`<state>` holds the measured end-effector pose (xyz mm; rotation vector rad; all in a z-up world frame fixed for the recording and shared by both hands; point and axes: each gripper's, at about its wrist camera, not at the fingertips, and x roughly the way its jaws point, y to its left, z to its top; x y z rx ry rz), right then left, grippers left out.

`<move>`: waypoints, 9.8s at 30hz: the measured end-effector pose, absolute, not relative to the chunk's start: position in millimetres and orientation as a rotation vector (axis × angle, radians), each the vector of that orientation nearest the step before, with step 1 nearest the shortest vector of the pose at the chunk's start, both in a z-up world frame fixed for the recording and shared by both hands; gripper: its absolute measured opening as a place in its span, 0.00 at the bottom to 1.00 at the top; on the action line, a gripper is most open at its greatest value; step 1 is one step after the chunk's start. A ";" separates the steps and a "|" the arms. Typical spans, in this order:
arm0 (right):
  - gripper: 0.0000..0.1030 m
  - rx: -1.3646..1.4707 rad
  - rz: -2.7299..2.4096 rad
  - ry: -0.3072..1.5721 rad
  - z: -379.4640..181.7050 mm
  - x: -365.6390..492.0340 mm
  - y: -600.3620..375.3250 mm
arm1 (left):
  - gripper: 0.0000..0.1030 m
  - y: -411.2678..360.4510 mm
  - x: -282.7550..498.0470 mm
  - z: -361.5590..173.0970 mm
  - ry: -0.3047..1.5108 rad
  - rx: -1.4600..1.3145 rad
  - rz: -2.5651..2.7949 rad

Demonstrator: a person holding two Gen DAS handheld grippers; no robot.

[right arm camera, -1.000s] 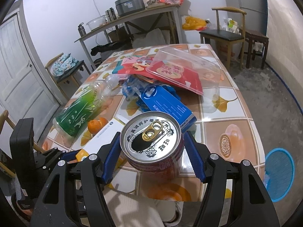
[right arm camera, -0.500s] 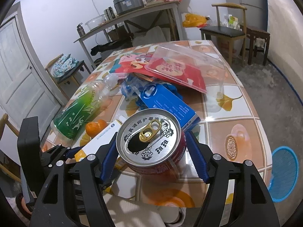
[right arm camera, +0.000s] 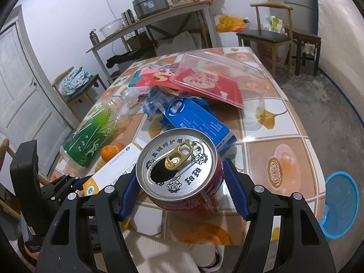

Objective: Collect trash

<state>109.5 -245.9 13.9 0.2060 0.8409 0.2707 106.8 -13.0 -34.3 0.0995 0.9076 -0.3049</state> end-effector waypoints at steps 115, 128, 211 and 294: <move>0.79 0.505 -0.174 0.757 6.0 25.6 -506.2 | 0.92 22.7 94.1 62.4 0.712 -0.096 -0.401; 0.80 0.262 0.265 0.767 43.5 110.7 -302.0 | 0.92 62.7 86.0 35.5 0.654 0.024 -0.252; 0.42 0.059 0.788 0.979 0.2 114.1 -113.3 | 0.41 78.1 70.0 -41.7 0.920 0.108 -0.200; 0.38 0.349 0.637 0.856 8.5 125.0 -205.2 | 0.17 37.6 143.9 -44.9 0.915 -0.210 -0.212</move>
